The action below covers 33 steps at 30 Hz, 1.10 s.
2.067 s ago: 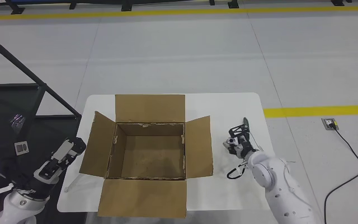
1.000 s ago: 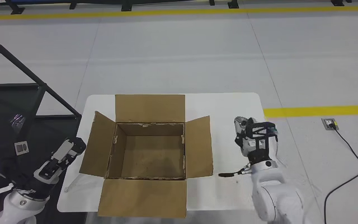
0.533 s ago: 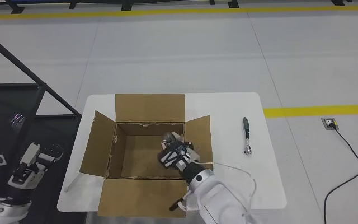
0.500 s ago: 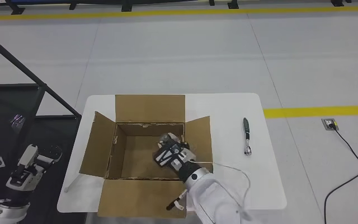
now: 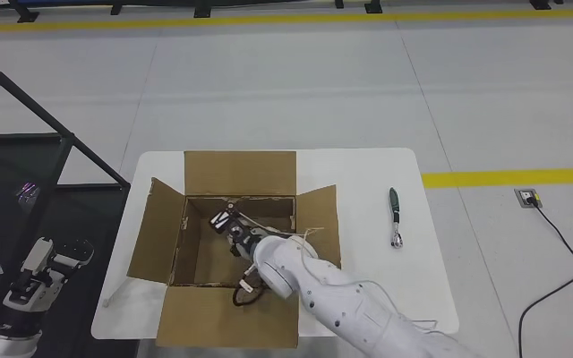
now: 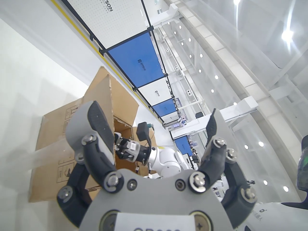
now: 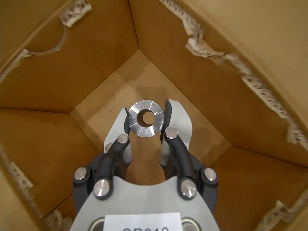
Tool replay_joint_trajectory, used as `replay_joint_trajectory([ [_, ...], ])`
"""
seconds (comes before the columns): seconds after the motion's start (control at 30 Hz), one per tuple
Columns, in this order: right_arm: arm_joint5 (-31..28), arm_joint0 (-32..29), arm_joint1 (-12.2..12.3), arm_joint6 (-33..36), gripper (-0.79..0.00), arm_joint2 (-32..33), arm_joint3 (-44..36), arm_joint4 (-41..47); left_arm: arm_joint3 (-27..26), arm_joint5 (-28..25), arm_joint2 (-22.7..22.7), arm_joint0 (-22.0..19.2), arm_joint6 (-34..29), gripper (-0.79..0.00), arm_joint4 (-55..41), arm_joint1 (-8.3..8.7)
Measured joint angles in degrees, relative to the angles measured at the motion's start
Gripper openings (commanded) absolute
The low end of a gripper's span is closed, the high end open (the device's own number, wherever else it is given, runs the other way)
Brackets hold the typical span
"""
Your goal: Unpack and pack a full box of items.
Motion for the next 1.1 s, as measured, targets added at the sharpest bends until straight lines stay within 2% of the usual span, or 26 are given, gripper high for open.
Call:
replay_joint_trajectory([
  [0.17,-0.65,3.06,-4.85,-3.87,-0.785,-2.11,12.64,3.94,0.0,0.0,0.0,0.0,0.0,0.0,0.0,0.0],
  [0.33,-1.98,4.81,-8.12,-5.89,-0.785,-3.17,19.96,5.2,0.0,0.0,0.0,0.0,0.0,0.0,0.0,0.0],
  [0.37,-2.35,5.07,-8.75,-6.15,-0.727,-3.42,21.26,5.14,0.0,0.0,0.0,0.0,0.0,0.0,0.0,0.0],
  [0.4,-2.53,5.23,-9.2,-6.37,-0.573,-3.54,22.13,5.12,0.0,0.0,0.0,0.0,0.0,0.0,0.0,0.0],
  [0.47,-2.84,5.44,-10.11,-6.8,-0.354,-3.72,23.8,5.1,0.0,0.0,0.0,0.0,0.0,0.0,0.0,0.0],
  [0.5,-2.96,5.47,-10.46,-6.94,-0.055,-3.79,24.38,5.04,0.0,0.0,0.0,0.0,0.0,0.0,0.0,0.0],
  [0.53,-3.01,5.48,-10.78,-7.11,0.0,-3.88,24.87,4.9,0.0,0.0,0.0,0.0,0.0,0.0,0.0,0.0],
  [0.7,-2.38,5.19,-12.11,-8.42,0.0,-4.25,26.14,3.29,0.0,0.0,0.0,0.0,0.0,0.0,0.0,0.0],
  [0.9,-1.28,4.46,-12.57,-10.08,0.0,-4.09,24.75,0.76,0.0,0.0,0.0,0.0,0.0,0.0,0.0,0.0],
  [1.0,-0.81,3.46,-12.1,-11.27,0.0,-4.01,21.02,-1.67,0.0,0.0,0.0,0.0,0.0,0.0,0.0,0.0],
  [1.1,-0.14,1.81,-10.54,-11.62,0.0,-2.91,14.74,-4.64,0.0,0.0,0.0,0.0,0.0,0.0,0.0,0.0],
])
